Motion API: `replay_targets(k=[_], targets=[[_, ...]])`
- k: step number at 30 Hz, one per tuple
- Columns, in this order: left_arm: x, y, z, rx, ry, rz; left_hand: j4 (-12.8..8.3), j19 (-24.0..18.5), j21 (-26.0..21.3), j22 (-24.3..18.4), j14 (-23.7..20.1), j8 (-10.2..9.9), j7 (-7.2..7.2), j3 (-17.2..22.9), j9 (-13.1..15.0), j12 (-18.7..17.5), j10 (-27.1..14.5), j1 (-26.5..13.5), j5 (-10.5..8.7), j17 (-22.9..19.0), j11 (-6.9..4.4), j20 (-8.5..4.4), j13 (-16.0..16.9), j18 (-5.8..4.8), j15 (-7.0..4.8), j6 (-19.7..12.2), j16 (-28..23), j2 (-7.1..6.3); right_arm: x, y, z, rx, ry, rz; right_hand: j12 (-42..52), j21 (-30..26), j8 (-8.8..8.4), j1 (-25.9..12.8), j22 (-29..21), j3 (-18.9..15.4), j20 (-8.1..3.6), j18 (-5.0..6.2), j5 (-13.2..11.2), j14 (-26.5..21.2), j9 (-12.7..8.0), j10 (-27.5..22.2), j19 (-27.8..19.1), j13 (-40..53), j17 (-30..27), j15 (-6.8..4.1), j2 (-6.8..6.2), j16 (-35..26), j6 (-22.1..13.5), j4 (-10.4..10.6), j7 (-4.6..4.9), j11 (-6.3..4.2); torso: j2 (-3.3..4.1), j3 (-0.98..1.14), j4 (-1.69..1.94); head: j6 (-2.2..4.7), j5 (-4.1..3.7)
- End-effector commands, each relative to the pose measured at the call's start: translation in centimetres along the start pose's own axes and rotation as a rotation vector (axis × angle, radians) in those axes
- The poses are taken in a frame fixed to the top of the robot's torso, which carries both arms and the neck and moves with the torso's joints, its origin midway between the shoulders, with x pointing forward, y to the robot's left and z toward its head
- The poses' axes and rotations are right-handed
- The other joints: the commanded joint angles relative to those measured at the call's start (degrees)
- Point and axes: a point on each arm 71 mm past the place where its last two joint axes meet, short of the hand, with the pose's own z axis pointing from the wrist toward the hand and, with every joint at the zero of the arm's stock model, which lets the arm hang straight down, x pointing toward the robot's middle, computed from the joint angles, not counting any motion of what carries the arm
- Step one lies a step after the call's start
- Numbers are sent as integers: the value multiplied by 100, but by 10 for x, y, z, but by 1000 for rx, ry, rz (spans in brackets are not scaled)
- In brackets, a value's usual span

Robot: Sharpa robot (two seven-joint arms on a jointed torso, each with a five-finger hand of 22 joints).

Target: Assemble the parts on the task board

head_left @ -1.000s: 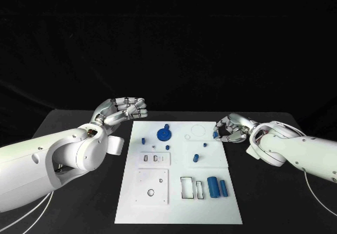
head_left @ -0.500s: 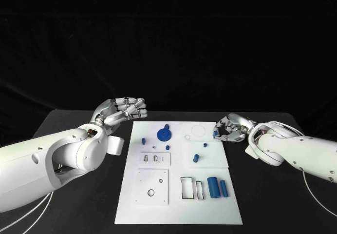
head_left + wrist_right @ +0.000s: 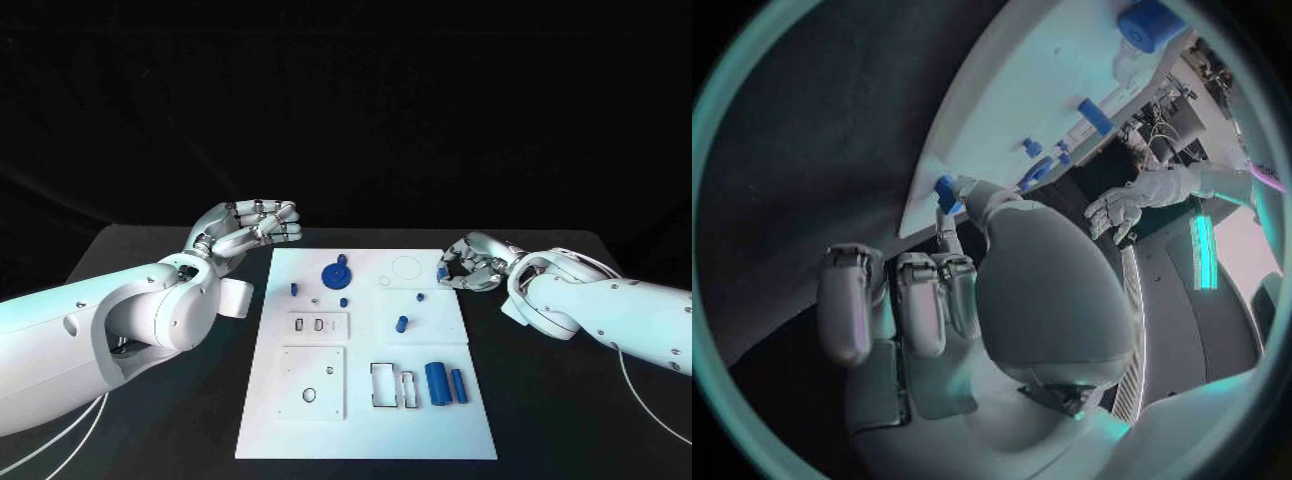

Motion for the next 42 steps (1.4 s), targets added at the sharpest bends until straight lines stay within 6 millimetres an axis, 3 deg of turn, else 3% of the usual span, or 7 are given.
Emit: replay_targets(k=[1,13,18,21,30,33,42], targets=[[2,-2,0,9,16,-7,5,-1,-38,-5,-43,-1,88,-33,5,-23,-41,-39,-21,6,7,29,7,14,11,-33,-28,-30,0,1,0,3,-16,-27,28,31,35,-25,1003,55,-43,-42,-4,596,-4,522,130,1407,1509,-43,35,36,57,-9,-2,-37,1,2,-1,-2,0],[2,-1,0,10,14,-6,4,-5,-42,-10,-45,1,89,-34,7,-23,-42,-36,-27,9,8,30,8,14,12,-34,-33,-26,-3,19,-10,-45,-97,-32,72,121,90,-111,1067,224,-68,-68,120,596,4,553,186,1449,1509,-66,73,36,171,-68,-46,-78,-11,-3,-9,-2,8],[0,-1,1,9,12,-5,4,-5,-42,-10,-45,1,89,-34,7,-23,-42,-36,-27,9,8,30,8,14,12,-34,-33,-26,-4,43,-15,-61,-107,-21,68,123,104,-158,1070,246,-73,-68,112,596,9,551,188,1445,1509,-72,76,36,196,-66,-55,-87,-21,-1,-19,-7,26],[0,-1,2,9,11,-4,5,-6,-44,-13,-45,1,89,-34,7,-23,-43,-37,-30,11,8,31,8,15,12,-35,-36,-22,0,65,-18,-75,-101,-17,46,135,104,-232,1081,284,-81,-72,27,596,9,535,197,1424,1509,-79,88,36,189,-63,-63,-97,-41,-12,-26,-38,37],[0,2,7,7,6,-3,6,-15,-50,-16,-45,3,88,-35,9,-20,-39,-37,-31,12,7,32,9,13,13,-32,-37,-21,25,128,-15,-138,-60,-24,28,147,104,-252,1089,309,-83,-75,7,596,8,523,204,1407,1509,-81,108,36,185,-63,-65,-98,-107,-43,-34,-130,91],[2,3,9,7,10,-5,6,-26,-57,-21,-45,7,86,-35,11,-17,-34,-37,-32,14,6,34,10,11,14,-28,-39,-16,41,149,-11,-169,-43,-36,27,143,104,-253,1087,311,-83,-75,6,596,8,522,202,1406,1509,-81,109,36,184,-63,-65,-98,-144,-66,-34,-194,112],[4,5,14,6,7,-3,6,-26,-57,-21,-45,7,86,-35,11,-17,-34,-37,-32,14,6,34,10,11,14,-28,-39,-16,77,178,-5,-218,-2,-77,17,132,103,-256,1081,315,-84,-71,5,596,8,515,195,1397,1509,-82,109,36,183,-65,-66,-98,-194,-101,-30,-275,202]])
